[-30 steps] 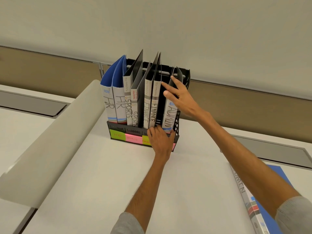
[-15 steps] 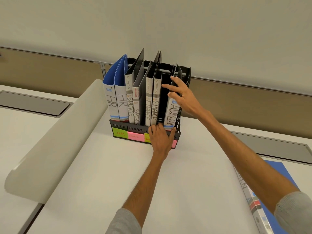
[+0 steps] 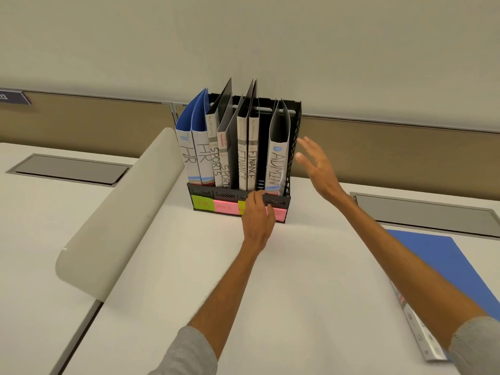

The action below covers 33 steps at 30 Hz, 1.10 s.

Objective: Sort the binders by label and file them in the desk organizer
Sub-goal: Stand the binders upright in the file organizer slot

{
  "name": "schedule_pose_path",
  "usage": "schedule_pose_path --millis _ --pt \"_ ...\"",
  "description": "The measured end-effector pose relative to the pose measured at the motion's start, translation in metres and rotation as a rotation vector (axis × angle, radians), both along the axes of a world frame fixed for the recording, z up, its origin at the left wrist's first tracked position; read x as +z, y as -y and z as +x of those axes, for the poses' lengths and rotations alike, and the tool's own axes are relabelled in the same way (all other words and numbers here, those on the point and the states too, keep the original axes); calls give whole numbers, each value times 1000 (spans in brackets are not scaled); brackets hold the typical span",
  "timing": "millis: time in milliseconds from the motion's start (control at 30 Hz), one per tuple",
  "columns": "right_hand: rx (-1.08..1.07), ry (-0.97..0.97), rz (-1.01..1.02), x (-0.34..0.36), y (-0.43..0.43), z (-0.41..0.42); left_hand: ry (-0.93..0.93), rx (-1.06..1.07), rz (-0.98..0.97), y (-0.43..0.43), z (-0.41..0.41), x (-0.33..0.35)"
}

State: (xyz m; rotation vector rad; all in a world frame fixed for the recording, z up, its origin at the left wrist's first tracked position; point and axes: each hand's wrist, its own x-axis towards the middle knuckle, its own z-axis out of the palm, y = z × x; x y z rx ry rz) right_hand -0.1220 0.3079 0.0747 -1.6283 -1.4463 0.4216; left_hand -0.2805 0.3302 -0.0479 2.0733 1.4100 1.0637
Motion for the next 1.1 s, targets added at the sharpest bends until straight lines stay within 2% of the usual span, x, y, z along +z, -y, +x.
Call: schedule_pose_path --millis 167,333,667,833,967,1100 --pt "-92 -94 -56 -30 55 18 -102 -46 -90 37 2 2" --pt "-177 -196 -97 -45 110 44 -143 -98 -94 72 21 2" --pt "-410 -183 -208 -92 231 124 -133 -251 -195 153 91 -6" --pt "-559 -178 -345 -122 299 159 -96 -247 -332 195 130 -14" --pt "-652 -196 -405 -141 345 180 -165 -272 -433 226 156 -22" --pt "-681 -167 -466 -152 375 195 -257 -308 -648 248 181 -27"
